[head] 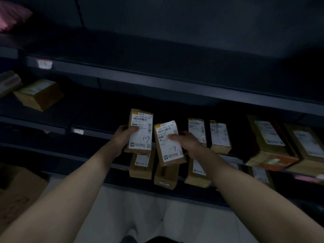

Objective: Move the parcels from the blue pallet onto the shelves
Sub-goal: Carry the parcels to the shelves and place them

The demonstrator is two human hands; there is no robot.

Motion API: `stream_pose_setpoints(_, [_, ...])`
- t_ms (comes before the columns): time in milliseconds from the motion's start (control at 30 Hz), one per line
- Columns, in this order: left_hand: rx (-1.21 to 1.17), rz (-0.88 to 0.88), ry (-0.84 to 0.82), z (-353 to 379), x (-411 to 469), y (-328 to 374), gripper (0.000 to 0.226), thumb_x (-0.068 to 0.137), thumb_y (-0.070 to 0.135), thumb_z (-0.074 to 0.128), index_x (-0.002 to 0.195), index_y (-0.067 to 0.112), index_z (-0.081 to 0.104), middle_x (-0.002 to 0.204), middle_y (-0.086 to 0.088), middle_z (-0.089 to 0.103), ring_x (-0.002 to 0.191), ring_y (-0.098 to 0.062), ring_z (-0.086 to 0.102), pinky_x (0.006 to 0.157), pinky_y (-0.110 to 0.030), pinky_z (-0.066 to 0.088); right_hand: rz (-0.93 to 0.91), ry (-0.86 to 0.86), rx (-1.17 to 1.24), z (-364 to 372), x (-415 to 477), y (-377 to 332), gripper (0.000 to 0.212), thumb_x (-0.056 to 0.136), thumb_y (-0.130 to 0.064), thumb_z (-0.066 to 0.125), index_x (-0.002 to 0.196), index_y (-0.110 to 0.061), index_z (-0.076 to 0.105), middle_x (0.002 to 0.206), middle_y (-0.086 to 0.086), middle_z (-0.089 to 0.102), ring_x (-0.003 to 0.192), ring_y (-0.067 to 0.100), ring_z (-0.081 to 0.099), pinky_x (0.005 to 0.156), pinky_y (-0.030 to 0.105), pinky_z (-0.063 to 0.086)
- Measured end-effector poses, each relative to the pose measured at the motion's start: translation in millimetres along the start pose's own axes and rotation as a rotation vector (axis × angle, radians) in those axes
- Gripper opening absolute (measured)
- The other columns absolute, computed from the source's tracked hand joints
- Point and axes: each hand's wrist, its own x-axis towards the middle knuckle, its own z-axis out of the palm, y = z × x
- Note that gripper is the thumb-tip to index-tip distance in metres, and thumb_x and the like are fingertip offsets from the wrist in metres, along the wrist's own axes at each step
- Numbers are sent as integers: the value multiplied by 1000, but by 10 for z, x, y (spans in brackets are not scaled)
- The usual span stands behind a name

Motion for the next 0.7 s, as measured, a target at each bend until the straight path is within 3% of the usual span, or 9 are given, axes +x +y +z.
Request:
stream_pose_setpoints(200, [54,-19,-69,-173,410,113,54,90,29,62,136,9,45,121,-18,62,103,-35,63,89,-51,52,55,137,148,64,298,-143,34,82,-26,75,110,-10,65,107,14,71,87,26,70,73,41,59])
stream_pose_setpoints(267, [64,-35,-93,-175,523,128,53,91,29,61,137,9,45,123,-18,61,105,-34,63,90,-50,52,61,166,180,84,376,-162,30,81,-25,76,106,-11,65,104,14,72,80,23,71,60,35,59])
stream_pose_setpoints(300, [72,-42,-109,-158,564,128,51,91,29,60,136,9,47,124,-17,61,105,-33,62,89,-48,52,61,183,181,87,417,-173,30,82,-24,76,106,-10,65,105,15,72,80,23,71,58,34,59])
stream_pose_setpoints(400, [80,-82,-150,-78,663,108,45,92,31,59,131,10,52,121,-16,63,102,-30,63,82,-42,53,65,235,157,72,542,-217,37,83,-24,74,113,-4,64,112,18,69,95,31,69,79,43,58])
stream_pose_setpoints(567, [100,-139,-190,42,851,95,42,93,33,57,129,10,53,118,-14,64,89,-23,63,62,-31,52,103,237,156,48,740,-269,35,89,-23,68,116,-3,61,119,20,65,102,34,66,61,32,54])
stream_pose_setpoints(700, [114,-139,-144,115,1042,81,42,93,28,58,128,7,53,122,-18,62,99,-29,63,72,-35,52,128,214,169,53,929,-308,38,92,-24,64,124,-5,56,123,20,63,109,36,63,69,35,53])
